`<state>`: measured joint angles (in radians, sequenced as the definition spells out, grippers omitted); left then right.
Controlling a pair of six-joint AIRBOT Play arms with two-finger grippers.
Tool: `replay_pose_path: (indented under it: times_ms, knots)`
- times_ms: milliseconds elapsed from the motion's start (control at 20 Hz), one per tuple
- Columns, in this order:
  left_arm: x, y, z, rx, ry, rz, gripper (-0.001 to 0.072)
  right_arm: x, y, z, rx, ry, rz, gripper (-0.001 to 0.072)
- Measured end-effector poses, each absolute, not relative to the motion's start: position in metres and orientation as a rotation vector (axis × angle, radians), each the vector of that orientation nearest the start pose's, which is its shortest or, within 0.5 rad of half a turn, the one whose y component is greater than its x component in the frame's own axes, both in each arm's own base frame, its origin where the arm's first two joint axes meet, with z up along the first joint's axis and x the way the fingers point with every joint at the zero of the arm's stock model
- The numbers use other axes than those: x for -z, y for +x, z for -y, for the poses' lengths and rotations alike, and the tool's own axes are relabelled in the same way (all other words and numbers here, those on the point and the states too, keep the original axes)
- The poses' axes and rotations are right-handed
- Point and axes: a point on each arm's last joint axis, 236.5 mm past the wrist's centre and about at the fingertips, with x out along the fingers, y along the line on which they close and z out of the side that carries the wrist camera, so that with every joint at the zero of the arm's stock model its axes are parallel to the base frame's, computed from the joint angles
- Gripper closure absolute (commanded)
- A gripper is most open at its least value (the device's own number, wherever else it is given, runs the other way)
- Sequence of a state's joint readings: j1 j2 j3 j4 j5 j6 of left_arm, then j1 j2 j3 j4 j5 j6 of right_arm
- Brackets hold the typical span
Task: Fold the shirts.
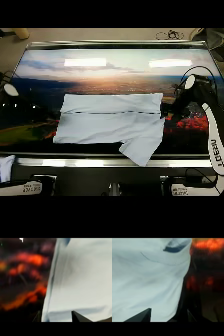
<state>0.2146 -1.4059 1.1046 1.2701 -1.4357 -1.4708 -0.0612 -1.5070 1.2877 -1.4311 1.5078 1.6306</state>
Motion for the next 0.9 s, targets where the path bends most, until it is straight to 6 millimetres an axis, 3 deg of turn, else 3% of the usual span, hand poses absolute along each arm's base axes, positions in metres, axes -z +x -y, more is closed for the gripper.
replay_pose_path:
  times_ms: [150,350,700,800,900]
  knots:
    - [0.066,0.26,0.008,0.096,-0.426,-1.683,0.0173,0.047,0.306,-0.012,-0.005,0.203,-1.754,0.0227]
    - [0.087,0.234,0.022,0.109,-0.489,-1.673,0.0173,0.051,0.292,-0.012,-0.013,0.192,-1.766,0.0227]
    - [0.103,0.234,0.026,0.073,-0.543,-1.628,0.0188,0.052,0.287,-0.011,-0.017,0.183,-1.767,0.0227]
    - [0.107,0.237,0.029,0.066,-0.557,-1.617,0.0473,0.052,0.287,-0.01,-0.014,0.177,-1.769,0.0227]
    - [0.112,0.238,0.031,0.056,-0.553,-1.615,0.0665,0.052,0.285,-0.009,-0.013,0.171,-1.775,0.0226]
